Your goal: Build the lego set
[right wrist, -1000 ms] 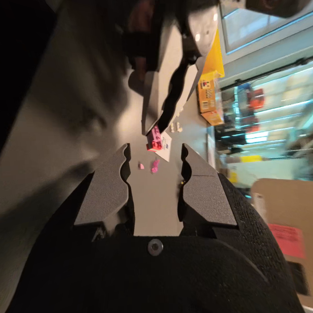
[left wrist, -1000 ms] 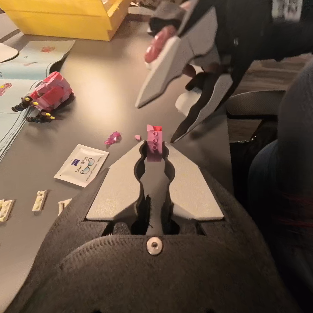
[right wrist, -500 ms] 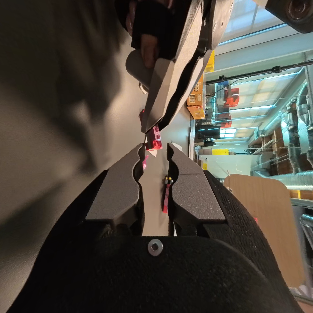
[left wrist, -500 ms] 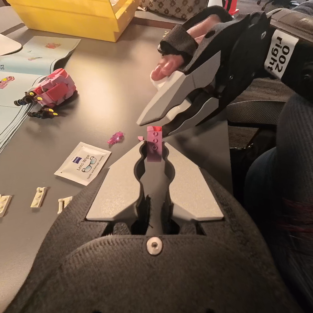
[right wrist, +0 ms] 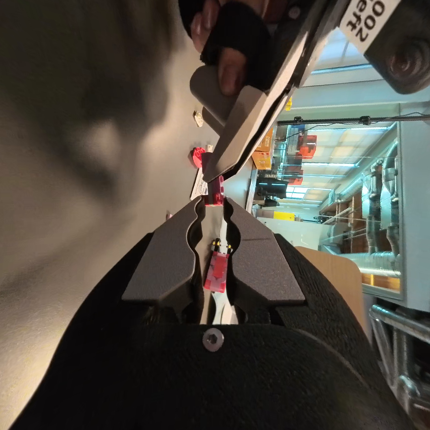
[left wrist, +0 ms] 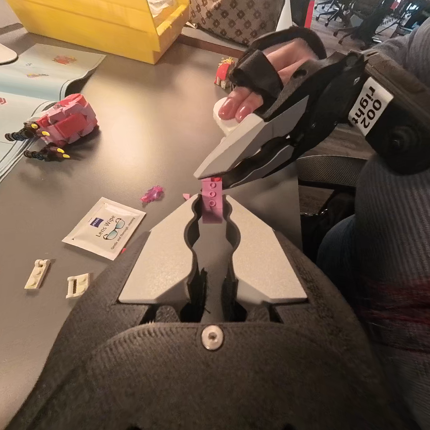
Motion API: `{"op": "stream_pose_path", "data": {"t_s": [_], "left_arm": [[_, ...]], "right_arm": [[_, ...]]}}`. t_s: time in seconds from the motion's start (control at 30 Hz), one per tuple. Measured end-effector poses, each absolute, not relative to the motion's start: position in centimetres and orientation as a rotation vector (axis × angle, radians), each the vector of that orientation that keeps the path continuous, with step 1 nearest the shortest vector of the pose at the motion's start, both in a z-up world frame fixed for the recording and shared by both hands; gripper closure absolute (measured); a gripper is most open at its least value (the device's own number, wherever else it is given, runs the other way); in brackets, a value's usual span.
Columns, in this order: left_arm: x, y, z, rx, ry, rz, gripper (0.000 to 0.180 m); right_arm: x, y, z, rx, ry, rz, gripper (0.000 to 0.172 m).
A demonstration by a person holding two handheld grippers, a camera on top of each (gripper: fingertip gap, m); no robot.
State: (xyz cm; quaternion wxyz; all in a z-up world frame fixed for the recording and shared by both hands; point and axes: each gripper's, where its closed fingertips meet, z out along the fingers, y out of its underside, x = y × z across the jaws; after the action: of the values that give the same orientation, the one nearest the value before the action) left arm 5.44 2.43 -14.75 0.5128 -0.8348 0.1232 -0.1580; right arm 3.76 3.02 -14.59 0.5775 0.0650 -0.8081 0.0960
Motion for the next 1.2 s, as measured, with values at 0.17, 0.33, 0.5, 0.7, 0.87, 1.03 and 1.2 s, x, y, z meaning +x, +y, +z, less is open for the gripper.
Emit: {"op": "stream_pose_path", "data": {"t_s": [0.17,0.33,0.5,0.7,0.87,1.03,1.2], "left_arm": [[5.4,2.6,-14.7,-2.039,0.273,-0.406,0.164],[5.3,2.7,-14.9,-2.066,0.272,-0.387,0.164],[5.1,2.9,-15.2,-2.087,0.282,-0.353,0.164],[4.8,3.2,-15.6,-2.115,0.293,-0.292,0.165],[3.7,2.0,-17.4,-2.206,0.285,-0.175,0.165],[3.1,0.7,-19.0,-2.267,0.258,-0.140,0.164],[3.1,0.6,-19.3,-2.268,0.254,-0.135,0.164]], "right_arm": [[3.7,3.1,-14.6,0.236,-1.916,0.155,0.161],[3.5,3.3,-14.8,0.296,-1.932,0.109,0.161],[3.3,3.5,-14.9,0.353,-1.918,0.070,0.160],[3.0,3.7,-15.2,0.299,-1.918,0.135,0.142],[3.1,5.7,-15.6,0.001,-1.992,0.307,0.140],[3.9,5.6,-17.4,-0.749,-2.209,0.966,0.144],[4.0,5.7,-18.9,-1.107,-2.275,1.143,0.146]]}}
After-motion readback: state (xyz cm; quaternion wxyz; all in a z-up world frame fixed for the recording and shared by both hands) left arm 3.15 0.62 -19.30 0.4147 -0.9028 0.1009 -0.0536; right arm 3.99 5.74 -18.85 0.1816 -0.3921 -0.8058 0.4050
